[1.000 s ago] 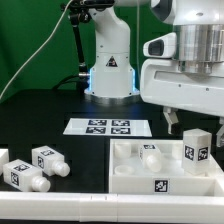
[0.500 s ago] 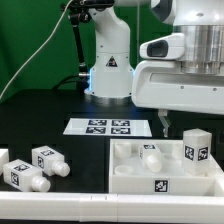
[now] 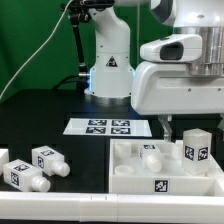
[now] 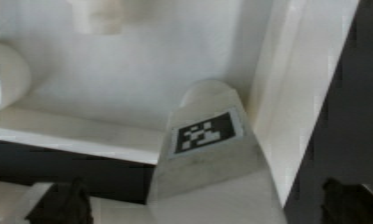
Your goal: Assemble one leg
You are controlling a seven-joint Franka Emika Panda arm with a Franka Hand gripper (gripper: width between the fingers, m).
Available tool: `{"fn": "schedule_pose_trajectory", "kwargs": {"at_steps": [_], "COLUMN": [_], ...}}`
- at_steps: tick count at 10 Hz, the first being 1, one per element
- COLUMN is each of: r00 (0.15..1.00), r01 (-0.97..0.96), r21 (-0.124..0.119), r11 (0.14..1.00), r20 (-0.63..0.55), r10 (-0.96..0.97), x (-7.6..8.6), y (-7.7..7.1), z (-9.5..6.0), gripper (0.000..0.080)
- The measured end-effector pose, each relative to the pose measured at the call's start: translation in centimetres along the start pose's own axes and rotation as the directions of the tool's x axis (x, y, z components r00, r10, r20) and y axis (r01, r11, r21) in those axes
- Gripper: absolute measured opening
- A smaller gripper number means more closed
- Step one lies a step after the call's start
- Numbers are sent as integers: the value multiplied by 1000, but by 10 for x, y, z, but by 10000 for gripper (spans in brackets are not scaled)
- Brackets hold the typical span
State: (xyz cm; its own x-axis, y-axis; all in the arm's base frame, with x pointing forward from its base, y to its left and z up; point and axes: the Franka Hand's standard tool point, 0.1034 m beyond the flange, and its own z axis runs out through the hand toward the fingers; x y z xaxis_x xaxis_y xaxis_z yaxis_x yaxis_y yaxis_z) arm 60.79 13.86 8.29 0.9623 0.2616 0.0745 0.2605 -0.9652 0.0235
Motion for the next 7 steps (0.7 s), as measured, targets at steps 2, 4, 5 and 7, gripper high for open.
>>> {"fn": "schedule_pose_trajectory", "kwargs": {"at_steps": [2,4,5,7], "r00": [999,999,1000,1000], "r01": [34,33,10,-24], "r21": [-1,-1,0,1], "r11": [999,999,1000,1000], "r20": [0,0,0,0], "r10": [-34,-33,-10,24], "x": [0,0,0,0], "y": [0,1,0,0], "z": [0,0,0,0], "gripper": [644,310,310,285]}}
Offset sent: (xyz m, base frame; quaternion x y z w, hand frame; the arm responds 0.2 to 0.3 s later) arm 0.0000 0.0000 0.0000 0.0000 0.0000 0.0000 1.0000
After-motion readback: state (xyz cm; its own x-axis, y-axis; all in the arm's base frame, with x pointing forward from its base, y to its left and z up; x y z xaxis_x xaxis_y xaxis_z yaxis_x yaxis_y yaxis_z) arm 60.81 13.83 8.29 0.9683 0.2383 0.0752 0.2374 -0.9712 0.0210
